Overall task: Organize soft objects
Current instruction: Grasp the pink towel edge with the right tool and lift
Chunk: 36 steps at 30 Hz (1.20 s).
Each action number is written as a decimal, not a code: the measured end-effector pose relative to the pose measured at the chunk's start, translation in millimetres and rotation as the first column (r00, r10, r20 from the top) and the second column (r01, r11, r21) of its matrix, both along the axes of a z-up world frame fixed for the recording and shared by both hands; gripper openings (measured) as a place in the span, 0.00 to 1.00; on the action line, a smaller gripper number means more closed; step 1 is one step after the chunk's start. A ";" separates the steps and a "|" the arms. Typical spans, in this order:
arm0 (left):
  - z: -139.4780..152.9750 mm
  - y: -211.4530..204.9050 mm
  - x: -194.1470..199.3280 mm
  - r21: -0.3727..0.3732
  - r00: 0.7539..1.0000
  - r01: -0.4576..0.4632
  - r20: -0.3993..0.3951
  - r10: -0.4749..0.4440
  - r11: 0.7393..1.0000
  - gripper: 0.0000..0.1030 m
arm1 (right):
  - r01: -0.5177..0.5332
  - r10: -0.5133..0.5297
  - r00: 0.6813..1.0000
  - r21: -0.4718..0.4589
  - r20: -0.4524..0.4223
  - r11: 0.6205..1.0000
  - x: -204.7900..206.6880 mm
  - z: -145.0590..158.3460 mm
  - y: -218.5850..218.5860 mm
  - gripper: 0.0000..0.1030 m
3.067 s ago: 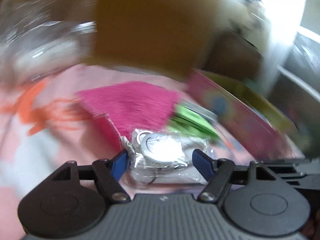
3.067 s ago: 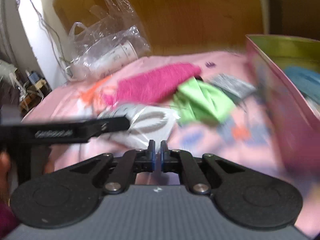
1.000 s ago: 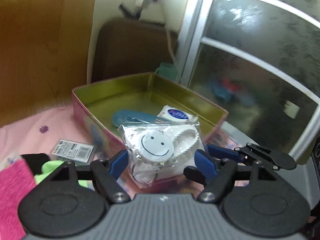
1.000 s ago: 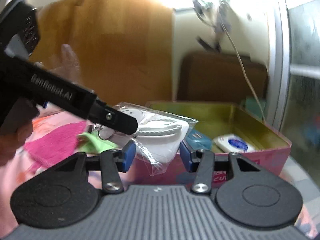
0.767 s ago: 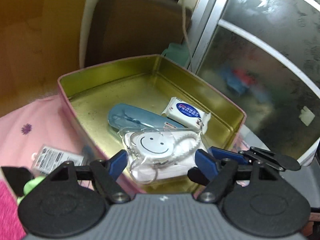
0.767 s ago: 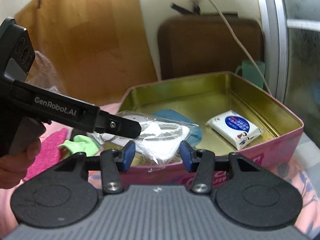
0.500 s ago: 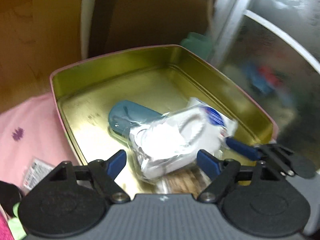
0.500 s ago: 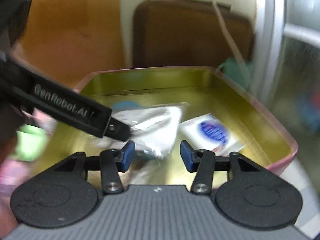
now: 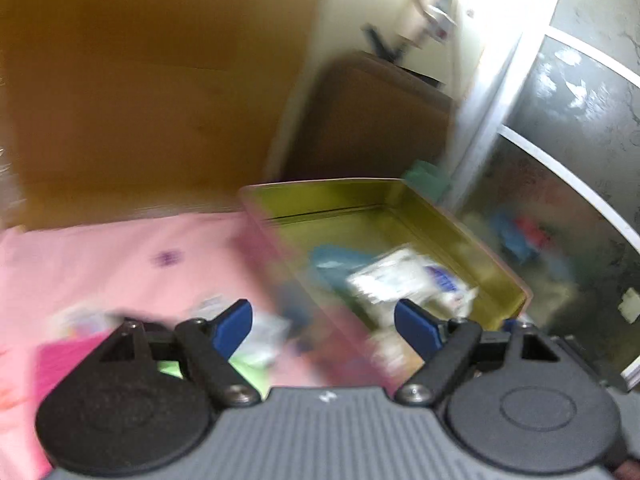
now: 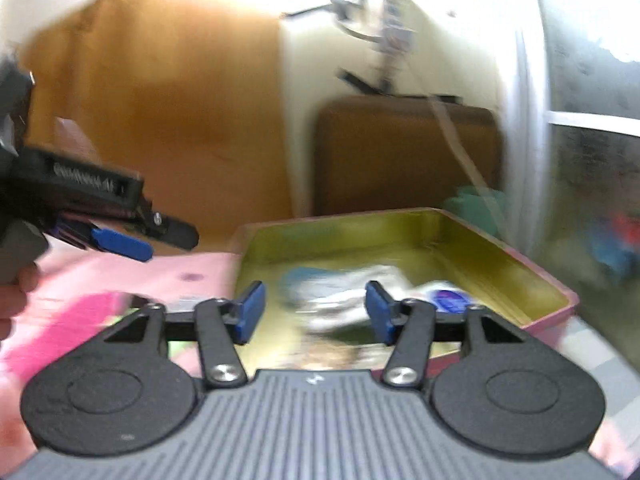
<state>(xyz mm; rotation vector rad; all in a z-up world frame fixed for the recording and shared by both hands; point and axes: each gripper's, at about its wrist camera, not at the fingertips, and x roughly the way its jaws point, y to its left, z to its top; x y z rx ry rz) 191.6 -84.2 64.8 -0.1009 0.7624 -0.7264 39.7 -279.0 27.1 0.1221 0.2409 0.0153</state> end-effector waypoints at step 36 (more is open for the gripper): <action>-89.3 175.8 -85.3 -0.052 0.976 -0.129 -0.181 0.118 0.990 0.18 | -0.638 0.631 0.752 0.034 -0.190 0.770 -48.7 -41.2 138.4 0.60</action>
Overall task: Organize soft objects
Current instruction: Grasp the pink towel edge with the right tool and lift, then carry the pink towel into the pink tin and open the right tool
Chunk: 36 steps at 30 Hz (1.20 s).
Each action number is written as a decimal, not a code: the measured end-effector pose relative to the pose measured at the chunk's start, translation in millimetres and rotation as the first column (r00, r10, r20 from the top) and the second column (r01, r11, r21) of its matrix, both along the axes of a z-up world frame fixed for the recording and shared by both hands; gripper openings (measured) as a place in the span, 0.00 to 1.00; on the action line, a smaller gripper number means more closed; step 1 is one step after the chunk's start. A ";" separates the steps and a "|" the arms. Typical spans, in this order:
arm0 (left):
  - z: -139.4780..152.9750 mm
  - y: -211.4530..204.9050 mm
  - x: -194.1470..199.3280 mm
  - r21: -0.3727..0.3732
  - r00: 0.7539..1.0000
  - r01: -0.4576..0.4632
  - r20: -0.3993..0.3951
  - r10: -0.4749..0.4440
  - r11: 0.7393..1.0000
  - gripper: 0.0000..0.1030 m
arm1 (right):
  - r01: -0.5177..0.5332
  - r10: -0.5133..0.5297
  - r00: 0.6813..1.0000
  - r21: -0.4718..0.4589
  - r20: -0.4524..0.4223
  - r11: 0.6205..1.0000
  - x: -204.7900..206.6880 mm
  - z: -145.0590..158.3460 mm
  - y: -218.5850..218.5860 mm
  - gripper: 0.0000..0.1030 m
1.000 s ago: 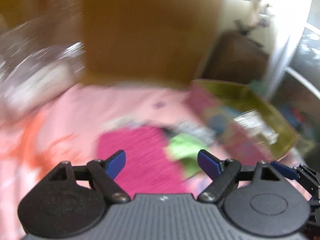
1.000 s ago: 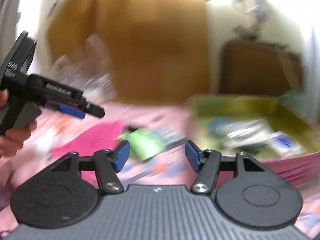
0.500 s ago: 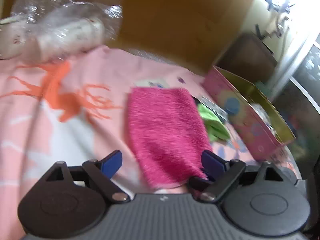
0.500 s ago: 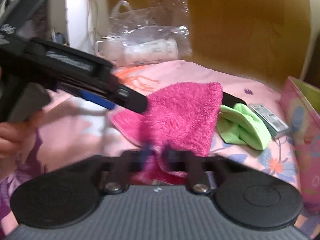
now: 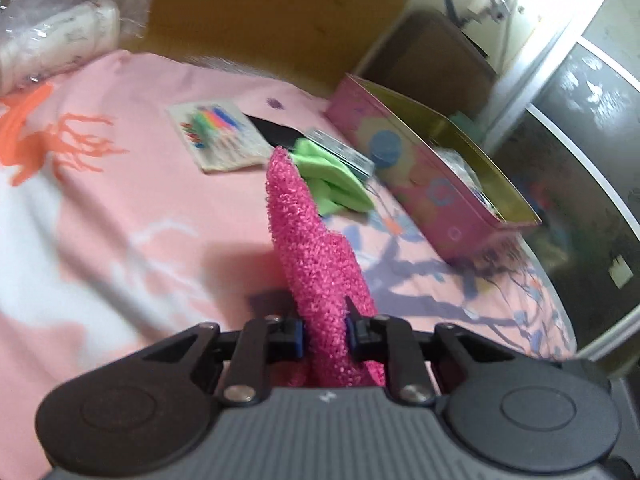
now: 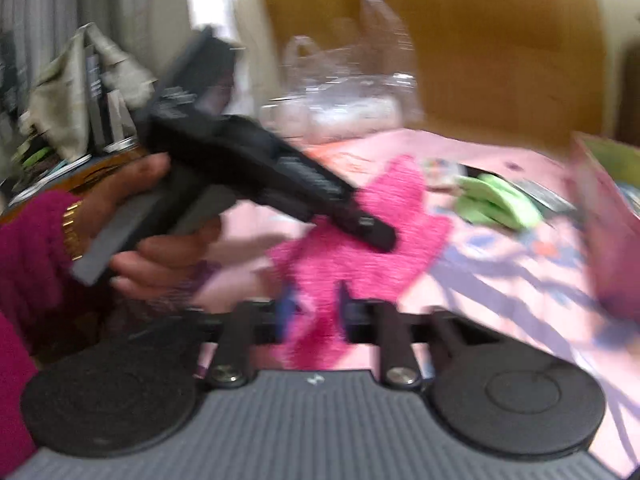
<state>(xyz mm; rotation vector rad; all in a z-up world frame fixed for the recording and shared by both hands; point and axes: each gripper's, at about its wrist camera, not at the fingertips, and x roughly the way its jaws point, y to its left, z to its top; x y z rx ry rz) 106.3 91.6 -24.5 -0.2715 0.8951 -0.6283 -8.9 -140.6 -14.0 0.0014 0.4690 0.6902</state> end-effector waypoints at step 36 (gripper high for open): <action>110.7 -255.6 85.0 -0.038 0.927 0.321 0.220 -0.305 0.946 0.26 | 0.654 -0.643 0.734 0.027 0.219 0.756 90.3 40.0 -129.6 0.26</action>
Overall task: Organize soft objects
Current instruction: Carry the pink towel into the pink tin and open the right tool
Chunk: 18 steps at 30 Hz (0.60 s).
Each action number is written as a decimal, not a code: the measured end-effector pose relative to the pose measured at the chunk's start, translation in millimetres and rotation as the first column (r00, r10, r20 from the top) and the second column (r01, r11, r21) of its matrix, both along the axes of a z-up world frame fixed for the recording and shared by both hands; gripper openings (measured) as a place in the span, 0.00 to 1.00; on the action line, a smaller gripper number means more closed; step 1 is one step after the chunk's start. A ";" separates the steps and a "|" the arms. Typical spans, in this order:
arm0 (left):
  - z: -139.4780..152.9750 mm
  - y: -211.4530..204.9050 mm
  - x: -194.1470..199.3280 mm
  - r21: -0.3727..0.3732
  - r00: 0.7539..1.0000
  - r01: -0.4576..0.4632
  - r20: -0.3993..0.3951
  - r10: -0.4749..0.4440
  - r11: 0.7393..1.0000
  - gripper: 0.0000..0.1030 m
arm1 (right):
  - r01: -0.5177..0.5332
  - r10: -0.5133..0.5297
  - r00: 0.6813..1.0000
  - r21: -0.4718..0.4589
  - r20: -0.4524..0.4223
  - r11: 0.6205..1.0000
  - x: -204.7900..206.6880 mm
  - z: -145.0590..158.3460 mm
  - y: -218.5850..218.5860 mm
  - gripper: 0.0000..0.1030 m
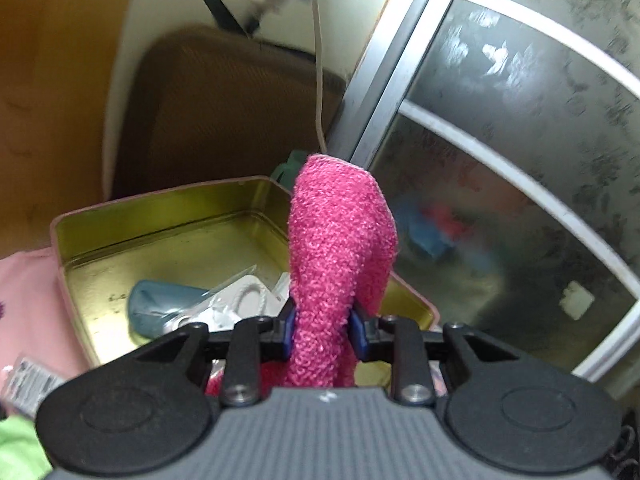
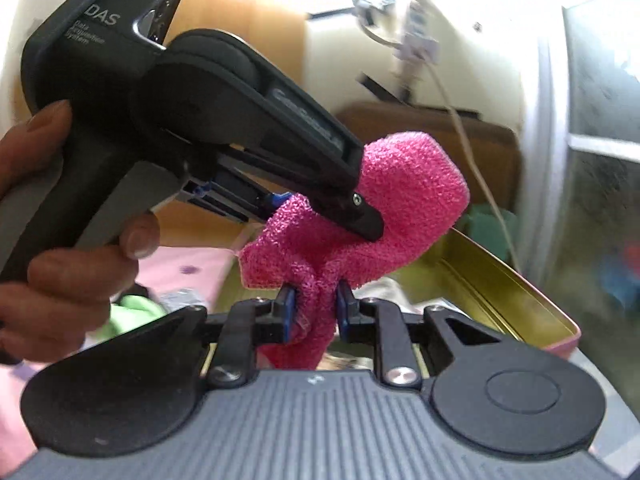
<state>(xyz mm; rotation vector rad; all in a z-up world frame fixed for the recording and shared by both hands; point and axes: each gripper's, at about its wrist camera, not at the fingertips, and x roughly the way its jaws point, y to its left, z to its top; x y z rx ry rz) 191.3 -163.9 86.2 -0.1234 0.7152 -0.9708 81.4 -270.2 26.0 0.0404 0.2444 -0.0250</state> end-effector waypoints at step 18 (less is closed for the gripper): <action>-40.6 -58.4 2.5 0.161 0.999 -0.029 0.033 0.024 0.986 0.57 | 0.217 -0.218 0.976 0.037 0.027 0.975 -25.4 -16.2 -31.0 0.65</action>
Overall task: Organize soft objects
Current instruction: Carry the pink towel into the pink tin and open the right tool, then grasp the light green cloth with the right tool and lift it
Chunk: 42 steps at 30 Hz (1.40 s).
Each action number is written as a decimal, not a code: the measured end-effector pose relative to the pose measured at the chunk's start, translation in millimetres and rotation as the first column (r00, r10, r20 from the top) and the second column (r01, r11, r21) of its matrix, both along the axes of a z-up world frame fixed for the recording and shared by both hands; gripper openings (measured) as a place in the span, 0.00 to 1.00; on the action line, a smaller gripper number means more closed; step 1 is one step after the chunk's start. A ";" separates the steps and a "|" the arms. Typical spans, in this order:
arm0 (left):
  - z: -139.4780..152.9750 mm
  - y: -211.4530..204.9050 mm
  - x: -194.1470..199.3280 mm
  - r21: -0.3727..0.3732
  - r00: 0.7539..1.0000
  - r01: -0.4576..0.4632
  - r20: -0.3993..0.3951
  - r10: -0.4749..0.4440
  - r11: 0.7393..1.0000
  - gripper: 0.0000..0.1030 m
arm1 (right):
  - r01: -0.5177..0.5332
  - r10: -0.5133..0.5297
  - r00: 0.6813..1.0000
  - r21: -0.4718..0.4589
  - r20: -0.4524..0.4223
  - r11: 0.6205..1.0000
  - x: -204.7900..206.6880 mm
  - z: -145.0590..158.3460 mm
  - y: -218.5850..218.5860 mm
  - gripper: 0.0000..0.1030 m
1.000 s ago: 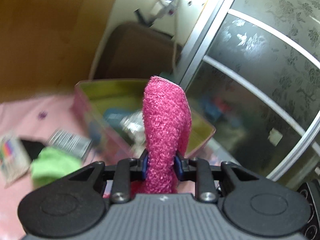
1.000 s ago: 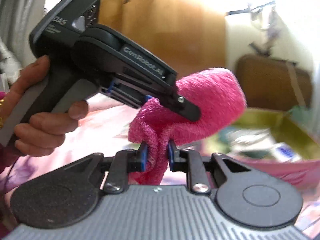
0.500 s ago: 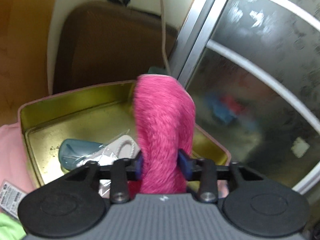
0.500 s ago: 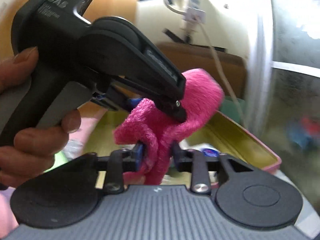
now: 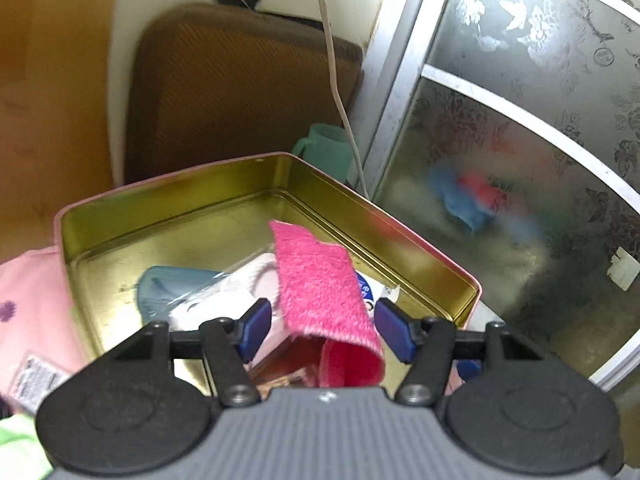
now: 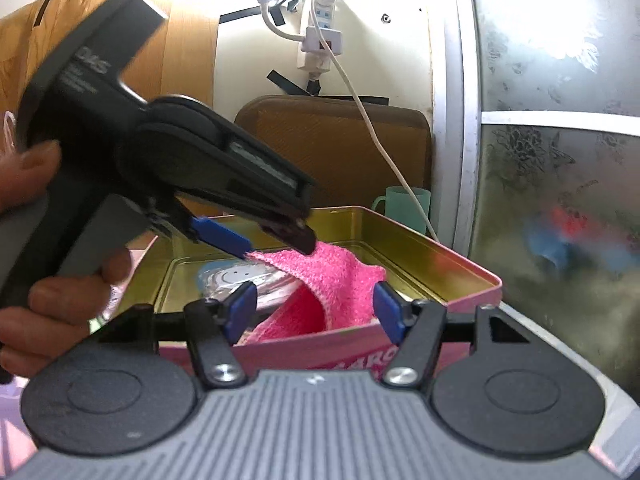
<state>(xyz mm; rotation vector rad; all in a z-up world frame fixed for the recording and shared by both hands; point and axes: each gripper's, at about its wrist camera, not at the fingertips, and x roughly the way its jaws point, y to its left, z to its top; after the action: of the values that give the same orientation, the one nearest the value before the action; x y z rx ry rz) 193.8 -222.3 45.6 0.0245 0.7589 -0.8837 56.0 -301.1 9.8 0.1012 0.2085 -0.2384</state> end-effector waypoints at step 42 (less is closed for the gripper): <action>-42.2 204.2 -74.3 0.193 0.879 -0.451 0.266 0.396 0.871 0.71 | -0.201 0.231 0.941 0.140 -0.246 0.970 -25.6 -36.9 106.3 0.67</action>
<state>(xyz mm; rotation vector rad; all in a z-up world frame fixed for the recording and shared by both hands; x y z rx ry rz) 119.5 -18.2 3.4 0.1691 0.6301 -0.3497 30.4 -194.8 -27.1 0.1587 0.4937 -0.0189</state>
